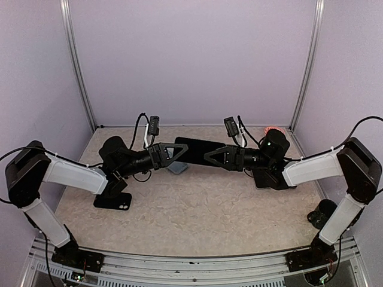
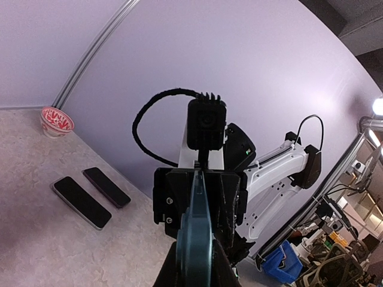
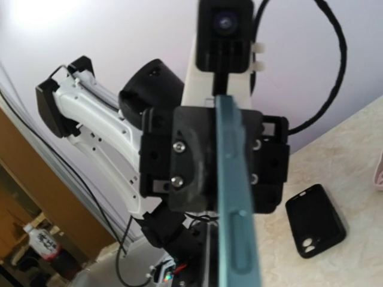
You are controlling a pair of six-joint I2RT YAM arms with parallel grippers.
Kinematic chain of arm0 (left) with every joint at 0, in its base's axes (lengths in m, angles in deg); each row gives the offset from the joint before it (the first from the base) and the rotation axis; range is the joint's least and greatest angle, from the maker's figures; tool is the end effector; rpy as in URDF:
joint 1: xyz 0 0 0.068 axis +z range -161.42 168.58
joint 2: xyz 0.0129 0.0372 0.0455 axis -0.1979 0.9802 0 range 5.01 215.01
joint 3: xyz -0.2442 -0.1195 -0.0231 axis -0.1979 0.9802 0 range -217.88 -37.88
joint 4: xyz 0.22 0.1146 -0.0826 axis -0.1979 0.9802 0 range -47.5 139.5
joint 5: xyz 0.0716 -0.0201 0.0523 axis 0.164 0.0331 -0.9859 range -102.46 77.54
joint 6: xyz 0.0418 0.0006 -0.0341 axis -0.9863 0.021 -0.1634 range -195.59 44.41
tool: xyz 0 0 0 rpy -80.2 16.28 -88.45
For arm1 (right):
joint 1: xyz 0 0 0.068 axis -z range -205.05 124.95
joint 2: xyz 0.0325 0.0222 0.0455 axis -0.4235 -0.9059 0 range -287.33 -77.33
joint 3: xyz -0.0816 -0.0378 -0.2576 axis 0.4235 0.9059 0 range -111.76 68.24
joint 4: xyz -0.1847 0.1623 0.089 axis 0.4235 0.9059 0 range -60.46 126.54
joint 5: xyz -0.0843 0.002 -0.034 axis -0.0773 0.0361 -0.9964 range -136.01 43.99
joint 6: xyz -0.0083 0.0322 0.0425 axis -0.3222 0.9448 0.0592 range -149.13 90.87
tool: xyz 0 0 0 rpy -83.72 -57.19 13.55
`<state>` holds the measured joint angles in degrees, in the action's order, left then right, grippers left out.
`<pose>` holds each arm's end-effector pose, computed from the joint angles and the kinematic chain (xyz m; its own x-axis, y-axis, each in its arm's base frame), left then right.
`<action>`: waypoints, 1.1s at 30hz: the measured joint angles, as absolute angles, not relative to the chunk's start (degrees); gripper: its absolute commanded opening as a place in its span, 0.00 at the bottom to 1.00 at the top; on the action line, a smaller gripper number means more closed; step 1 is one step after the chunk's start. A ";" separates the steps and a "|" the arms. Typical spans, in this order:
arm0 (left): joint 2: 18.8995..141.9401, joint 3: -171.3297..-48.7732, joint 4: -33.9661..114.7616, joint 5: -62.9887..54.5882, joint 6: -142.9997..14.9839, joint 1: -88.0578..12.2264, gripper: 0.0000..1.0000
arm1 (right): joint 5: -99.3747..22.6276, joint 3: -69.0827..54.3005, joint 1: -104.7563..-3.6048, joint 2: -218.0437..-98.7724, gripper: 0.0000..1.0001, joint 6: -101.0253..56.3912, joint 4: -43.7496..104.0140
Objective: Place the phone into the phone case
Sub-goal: Pass from the left arm to the right
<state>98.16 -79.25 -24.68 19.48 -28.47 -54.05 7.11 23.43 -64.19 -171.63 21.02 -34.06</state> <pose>0.2327 -0.2399 0.2494 -0.5632 -0.3267 -0.7590 0.7896 0.0579 -0.6108 0.2435 0.2349 0.2527 -0.6316 0.0801 -0.7711 -0.7735 -0.1335 0.6196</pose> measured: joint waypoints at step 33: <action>88.78 -79.20 -9.05 11.02 -33.92 -44.52 0.99 | 3.57 23.36 -63.49 -171.17 0.00 11.40 -16.77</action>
<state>88.78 -79.20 -9.05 11.02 -33.92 -44.52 3.57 23.36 -63.49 -171.17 11.40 -16.77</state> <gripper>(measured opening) 0.987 0.059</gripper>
